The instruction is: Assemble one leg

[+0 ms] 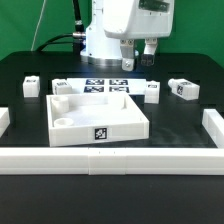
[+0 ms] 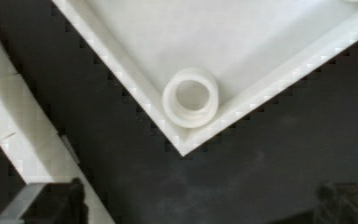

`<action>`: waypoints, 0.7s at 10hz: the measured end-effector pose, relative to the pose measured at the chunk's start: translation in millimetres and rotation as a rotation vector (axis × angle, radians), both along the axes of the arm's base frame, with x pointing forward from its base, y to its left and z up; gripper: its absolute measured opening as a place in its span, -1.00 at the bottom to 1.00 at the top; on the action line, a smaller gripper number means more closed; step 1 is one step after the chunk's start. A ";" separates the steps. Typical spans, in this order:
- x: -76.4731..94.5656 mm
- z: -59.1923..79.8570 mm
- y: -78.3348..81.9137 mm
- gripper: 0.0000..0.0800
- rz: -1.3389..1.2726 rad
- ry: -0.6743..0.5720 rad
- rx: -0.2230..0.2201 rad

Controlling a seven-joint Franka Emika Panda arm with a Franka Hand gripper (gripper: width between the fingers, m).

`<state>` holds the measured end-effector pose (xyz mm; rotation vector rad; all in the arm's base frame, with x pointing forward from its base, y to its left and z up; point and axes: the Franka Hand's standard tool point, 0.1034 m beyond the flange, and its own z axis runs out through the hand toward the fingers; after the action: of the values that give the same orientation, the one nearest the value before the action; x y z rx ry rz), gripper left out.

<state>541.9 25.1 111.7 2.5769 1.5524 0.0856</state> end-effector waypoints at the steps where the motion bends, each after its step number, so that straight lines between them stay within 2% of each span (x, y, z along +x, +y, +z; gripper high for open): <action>1: -4.8 -6.2 -8.2 0.63 0.129 0.001 -0.008; 3: -22.0 -21.7 -28.6 0.63 0.270 0.032 -0.019; 5: -27.1 -28.4 -42.8 0.63 0.377 0.059 -0.030; 7: -29.1 -28.9 -42.9 0.63 0.321 0.072 -0.026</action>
Offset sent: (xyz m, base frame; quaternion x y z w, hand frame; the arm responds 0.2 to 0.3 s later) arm -0.0172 -0.0178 -0.0172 0.0163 0.0446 -0.1954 0.9796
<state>512.8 -17.8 82.8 2.3124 1.9658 0.0028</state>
